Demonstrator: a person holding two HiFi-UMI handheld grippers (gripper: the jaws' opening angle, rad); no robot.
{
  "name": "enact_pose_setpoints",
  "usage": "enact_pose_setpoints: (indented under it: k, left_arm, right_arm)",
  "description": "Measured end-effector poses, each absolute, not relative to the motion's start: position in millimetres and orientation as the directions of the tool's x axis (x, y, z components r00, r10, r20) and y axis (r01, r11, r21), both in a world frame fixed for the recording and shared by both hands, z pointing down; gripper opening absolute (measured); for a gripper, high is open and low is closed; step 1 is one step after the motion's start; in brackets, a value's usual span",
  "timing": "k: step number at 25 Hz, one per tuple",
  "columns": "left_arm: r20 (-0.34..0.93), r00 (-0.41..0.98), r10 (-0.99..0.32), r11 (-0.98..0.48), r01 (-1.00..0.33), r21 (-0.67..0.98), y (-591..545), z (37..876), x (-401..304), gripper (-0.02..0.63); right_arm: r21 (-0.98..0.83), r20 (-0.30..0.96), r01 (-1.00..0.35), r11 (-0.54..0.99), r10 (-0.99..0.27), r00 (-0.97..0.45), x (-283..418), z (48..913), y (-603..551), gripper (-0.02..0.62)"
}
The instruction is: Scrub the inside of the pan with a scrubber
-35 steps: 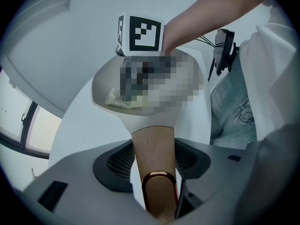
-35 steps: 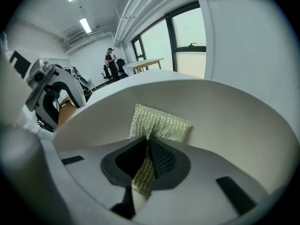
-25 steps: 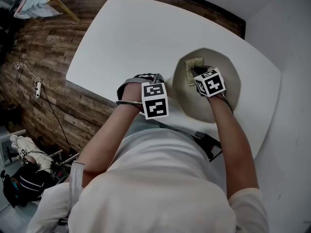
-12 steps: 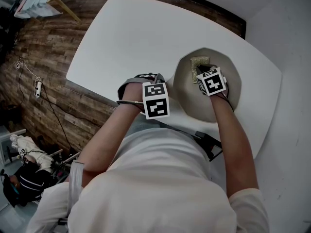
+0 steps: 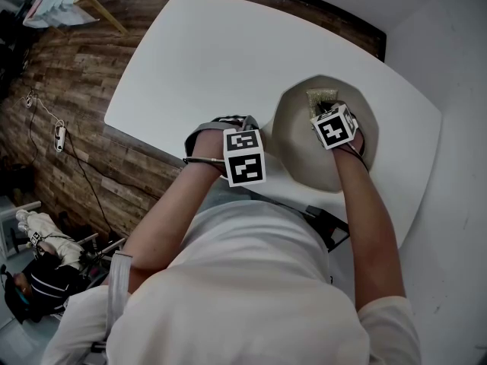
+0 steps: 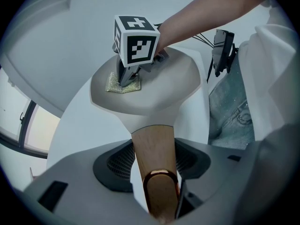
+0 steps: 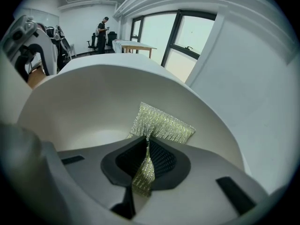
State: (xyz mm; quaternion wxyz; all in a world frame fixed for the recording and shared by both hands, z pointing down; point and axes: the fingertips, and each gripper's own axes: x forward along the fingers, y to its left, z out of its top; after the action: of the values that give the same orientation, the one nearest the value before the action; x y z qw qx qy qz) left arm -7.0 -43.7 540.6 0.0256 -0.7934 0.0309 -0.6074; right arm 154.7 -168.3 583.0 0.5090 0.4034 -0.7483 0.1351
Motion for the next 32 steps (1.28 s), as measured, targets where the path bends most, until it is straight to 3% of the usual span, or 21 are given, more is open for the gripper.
enact_pose_setpoints:
  k: [18, 32]
  left_arm:
    - [0.962, 0.260, -0.082, -0.996, -0.041, -0.074, -43.7, 540.8, -8.5, 0.241]
    - [0.962, 0.260, -0.082, -0.996, -0.046, -0.072, -43.9, 541.6, -8.3, 0.241]
  right_arm:
    - [0.256, 0.901, -0.728, 0.636, -0.431, -0.059, 182.7, 583.8, -165.1, 0.037]
    - [0.248, 0.945, -0.699, 0.670, -0.325, 0.024, 202.3, 588.3, -146.0, 0.037]
